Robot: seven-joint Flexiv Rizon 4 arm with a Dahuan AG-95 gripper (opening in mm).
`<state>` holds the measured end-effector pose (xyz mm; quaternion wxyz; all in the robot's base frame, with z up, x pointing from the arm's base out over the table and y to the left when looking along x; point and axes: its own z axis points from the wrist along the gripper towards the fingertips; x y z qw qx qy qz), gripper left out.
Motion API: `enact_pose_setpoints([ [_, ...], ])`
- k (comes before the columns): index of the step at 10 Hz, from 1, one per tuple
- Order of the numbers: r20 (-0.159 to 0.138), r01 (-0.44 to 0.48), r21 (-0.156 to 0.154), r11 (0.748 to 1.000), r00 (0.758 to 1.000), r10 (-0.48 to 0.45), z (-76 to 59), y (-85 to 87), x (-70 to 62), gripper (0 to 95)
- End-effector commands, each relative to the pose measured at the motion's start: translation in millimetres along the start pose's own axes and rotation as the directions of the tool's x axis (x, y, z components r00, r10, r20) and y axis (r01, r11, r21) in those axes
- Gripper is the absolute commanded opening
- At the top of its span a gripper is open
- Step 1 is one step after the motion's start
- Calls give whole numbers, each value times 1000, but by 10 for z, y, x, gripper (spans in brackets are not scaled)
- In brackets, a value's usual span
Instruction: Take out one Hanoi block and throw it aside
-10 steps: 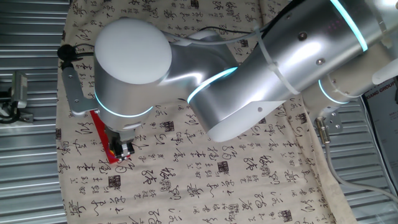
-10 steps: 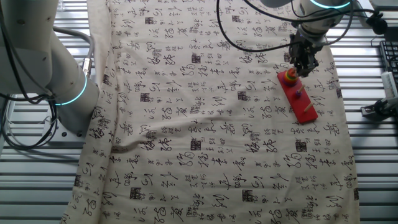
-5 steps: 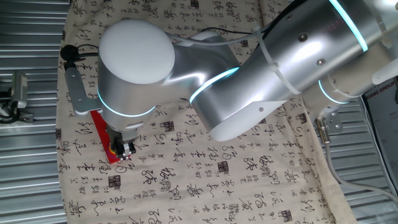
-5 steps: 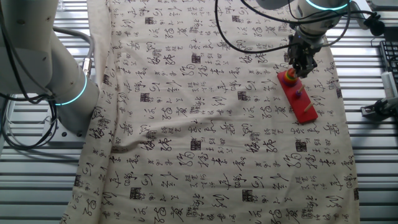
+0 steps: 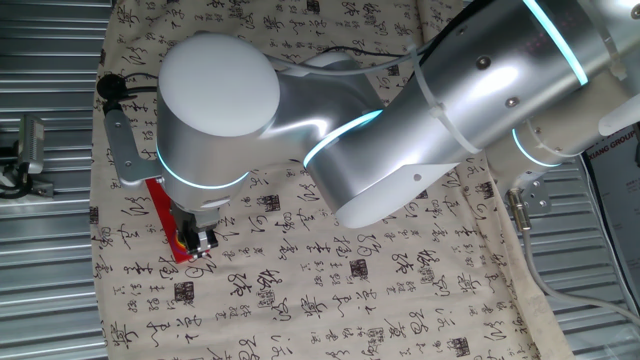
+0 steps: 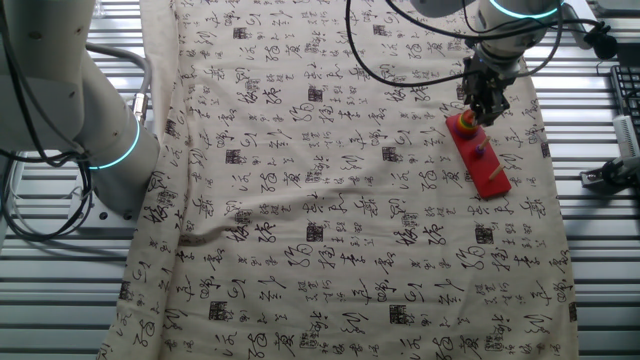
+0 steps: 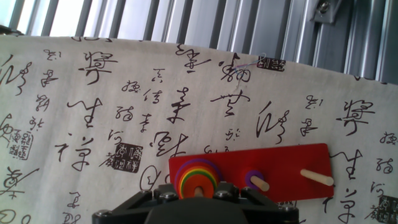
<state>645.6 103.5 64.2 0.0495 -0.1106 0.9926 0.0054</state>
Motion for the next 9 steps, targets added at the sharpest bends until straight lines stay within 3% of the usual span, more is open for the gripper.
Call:
enact_pose_setpoints([
  [1,0,-1,1,1000,1000,1,3,1,-2,380],
  [9,-1,-2,2,1000,1000,2,42,3,1,380],
])
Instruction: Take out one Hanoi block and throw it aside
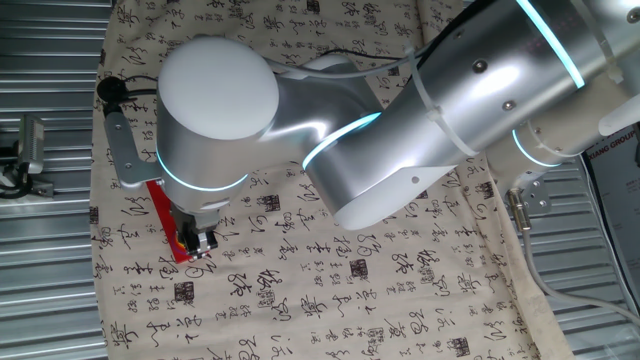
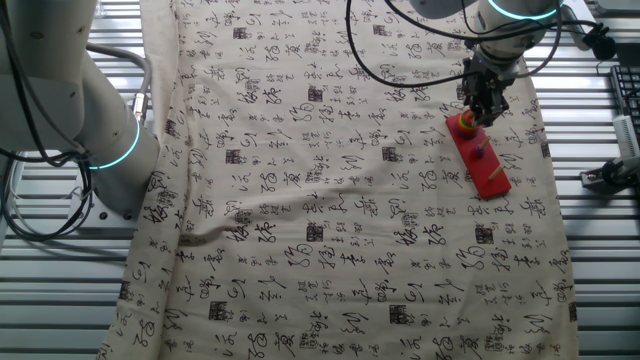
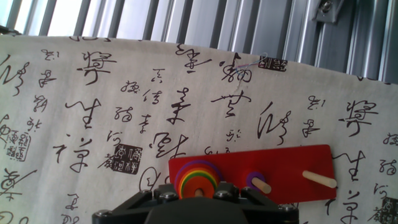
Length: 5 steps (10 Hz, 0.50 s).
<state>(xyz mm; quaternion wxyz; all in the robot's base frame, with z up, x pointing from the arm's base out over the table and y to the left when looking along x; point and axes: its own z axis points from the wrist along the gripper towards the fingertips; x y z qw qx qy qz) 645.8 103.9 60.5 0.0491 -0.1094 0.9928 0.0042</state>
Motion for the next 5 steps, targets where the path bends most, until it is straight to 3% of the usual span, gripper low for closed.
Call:
enact_pose_setpoints([
  [1,0,1,0,1000,1000,-1,10,-1,0,380],
  [5,0,2,-1,1000,1000,-2,31,-7,16,380],
])
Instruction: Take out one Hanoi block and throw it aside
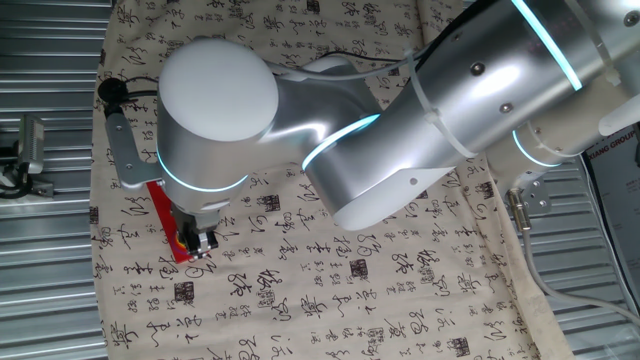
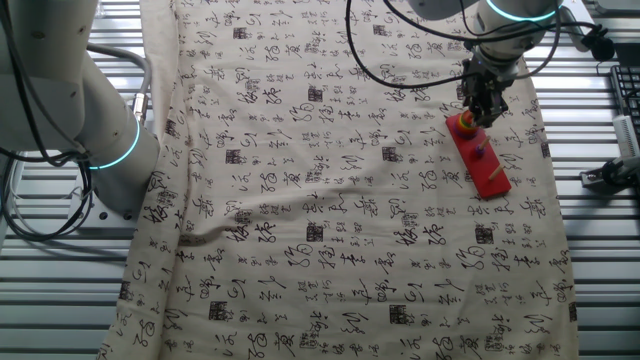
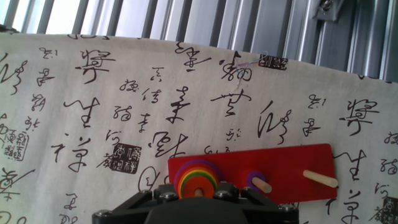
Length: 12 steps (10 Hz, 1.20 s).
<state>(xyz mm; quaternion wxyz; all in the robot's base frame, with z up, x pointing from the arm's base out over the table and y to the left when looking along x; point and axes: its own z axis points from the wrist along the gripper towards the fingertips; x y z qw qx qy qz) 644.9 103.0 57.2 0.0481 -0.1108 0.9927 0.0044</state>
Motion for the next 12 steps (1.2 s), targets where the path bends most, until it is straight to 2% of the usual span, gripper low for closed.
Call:
enact_pose_setpoints([
  [1,1,0,0,1000,1000,0,0,-1,5,380],
  [4,2,1,0,1000,1000,-1,2,-1,8,380],
  [5,2,0,0,1000,1000,0,2,0,8,190],
  [12,2,-5,1,1000,1000,5,2,0,8,190],
])
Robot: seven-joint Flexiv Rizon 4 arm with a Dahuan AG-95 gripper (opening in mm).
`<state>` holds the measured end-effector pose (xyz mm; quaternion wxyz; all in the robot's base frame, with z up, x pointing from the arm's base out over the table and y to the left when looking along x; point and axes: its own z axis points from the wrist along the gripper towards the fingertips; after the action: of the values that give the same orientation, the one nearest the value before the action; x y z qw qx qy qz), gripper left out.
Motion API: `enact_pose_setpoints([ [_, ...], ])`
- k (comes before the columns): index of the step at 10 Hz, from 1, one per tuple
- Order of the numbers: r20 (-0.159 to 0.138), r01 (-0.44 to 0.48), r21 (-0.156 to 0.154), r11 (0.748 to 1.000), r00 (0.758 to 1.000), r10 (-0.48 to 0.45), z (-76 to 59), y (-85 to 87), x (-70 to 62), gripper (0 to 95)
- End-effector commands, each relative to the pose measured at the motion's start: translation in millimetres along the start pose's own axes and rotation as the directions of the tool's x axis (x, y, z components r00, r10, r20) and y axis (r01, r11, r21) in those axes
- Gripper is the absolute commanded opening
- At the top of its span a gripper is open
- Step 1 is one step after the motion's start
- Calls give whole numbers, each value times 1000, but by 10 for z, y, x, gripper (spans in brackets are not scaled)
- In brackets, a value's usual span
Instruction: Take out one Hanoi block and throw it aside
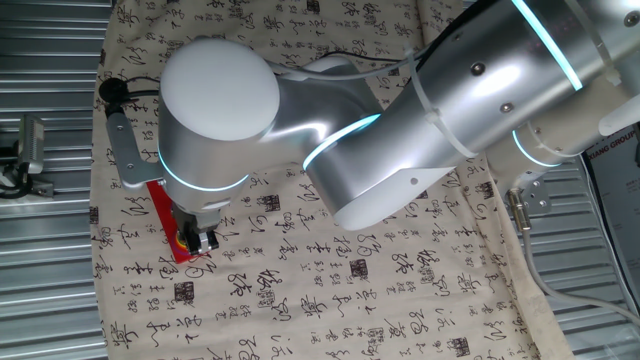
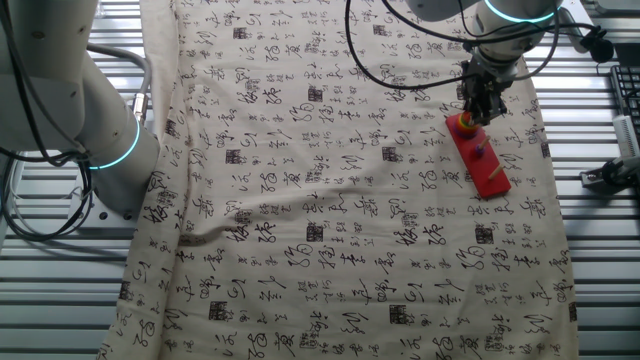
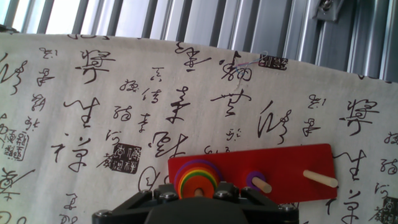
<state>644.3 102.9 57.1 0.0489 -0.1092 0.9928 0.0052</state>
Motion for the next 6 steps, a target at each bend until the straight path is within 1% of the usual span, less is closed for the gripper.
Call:
enact_pose_setpoints([
  [1,-3,-6,6,1000,1000,6,2,-1,1,190],
  [3,-7,-11,4,1000,1000,11,2,-1,1,190],
  [4,-8,-14,2,1000,1000,14,2,0,1,0],
  [6,-8,-18,-2,1000,1000,18,2,2,2,0],
])
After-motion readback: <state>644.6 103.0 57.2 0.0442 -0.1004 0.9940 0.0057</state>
